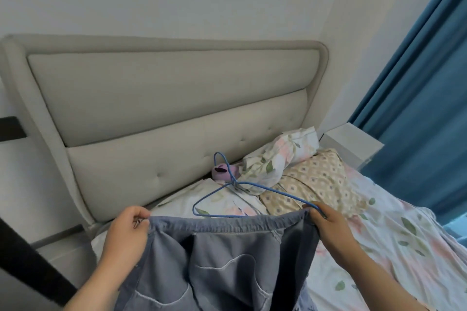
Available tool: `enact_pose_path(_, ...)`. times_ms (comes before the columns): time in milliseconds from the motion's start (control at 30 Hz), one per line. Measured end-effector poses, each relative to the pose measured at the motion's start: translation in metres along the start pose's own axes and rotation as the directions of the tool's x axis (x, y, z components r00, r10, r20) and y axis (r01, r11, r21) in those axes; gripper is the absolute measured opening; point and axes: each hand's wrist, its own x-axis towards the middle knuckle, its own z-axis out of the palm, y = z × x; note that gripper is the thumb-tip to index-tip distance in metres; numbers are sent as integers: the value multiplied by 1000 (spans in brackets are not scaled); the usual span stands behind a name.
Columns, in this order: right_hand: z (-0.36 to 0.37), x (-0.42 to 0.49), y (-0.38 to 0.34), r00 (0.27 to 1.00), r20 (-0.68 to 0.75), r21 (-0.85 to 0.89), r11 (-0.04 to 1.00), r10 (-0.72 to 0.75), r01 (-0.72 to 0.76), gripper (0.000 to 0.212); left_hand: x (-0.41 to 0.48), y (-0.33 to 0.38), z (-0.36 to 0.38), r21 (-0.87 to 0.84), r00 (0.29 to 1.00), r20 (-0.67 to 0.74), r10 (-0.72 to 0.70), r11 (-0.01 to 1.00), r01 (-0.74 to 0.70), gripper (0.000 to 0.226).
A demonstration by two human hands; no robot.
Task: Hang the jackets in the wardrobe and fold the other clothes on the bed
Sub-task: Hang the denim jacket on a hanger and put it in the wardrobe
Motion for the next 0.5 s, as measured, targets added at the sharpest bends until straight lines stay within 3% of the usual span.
enact_pose_path(200,35,67,34,998,62,139,990,1,-10,24,29,-17,37,-48,993,-120,21,998,-27,40)
enact_pose_path(367,83,142,102,971,221,393,902,94,-177,23,70,-64,93,-1,981,-195,12,1000,-13,23)
enact_pose_path(500,118,187,157,936,329,477,834,124,-278,23,101,-102,138,37,973,-217,78,997,-72,22)
